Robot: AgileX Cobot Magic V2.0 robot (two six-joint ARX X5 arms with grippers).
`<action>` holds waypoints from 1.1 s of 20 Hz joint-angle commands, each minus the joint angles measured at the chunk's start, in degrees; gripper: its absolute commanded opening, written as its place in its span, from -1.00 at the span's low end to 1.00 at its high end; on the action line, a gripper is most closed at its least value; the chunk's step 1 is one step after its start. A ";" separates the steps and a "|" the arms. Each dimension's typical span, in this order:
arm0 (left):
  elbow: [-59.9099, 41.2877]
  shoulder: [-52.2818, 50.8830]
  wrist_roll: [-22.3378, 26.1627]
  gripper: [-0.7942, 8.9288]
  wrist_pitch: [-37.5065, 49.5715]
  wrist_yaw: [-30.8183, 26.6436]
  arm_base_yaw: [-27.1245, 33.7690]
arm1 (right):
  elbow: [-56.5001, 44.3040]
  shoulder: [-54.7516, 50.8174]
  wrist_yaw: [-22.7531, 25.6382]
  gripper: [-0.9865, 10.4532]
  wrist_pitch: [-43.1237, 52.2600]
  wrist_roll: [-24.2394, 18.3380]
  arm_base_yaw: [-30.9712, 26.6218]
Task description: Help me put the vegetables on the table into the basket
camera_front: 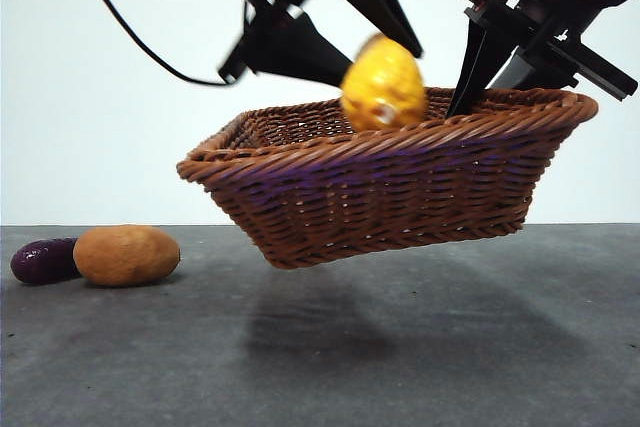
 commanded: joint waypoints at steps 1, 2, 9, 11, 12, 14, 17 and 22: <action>-0.04 2.43 -2.78 -0.85 2.64 0.44 -0.61 | -0.26 -0.15 -0.44 -0.85 1.33 0.83 0.09; -0.04 3.45 -3.69 -0.85 3.04 0.42 -0.59 | -0.26 -0.15 -0.44 -0.85 1.49 0.83 0.09; -0.04 5.38 -5.35 0.18 2.75 1.49 -0.81 | -0.26 -0.15 -0.50 -0.85 1.40 0.74 0.11; -0.04 5.38 -5.29 0.20 2.93 2.82 -0.81 | -0.26 -0.15 -0.63 -0.85 1.40 0.72 0.11; -0.04 5.38 -5.03 0.20 2.93 2.82 -0.81 | -0.26 -0.15 -0.96 -0.85 1.36 0.61 0.11; -0.02 5.03 -4.07 0.20 2.43 3.08 -0.61 | -0.26 -0.15 -0.96 -0.85 0.66 -0.13 0.11; -0.02 2.10 -0.22 0.20 -1.40 2.86 0.72 | -0.26 -0.15 -0.90 -0.85 0.04 -0.87 0.04; -0.02 -10.01 14.21 0.20 -12.85 -1.79 7.63 | -0.24 -0.22 -1.38 -0.85 0.07 -2.69 -0.85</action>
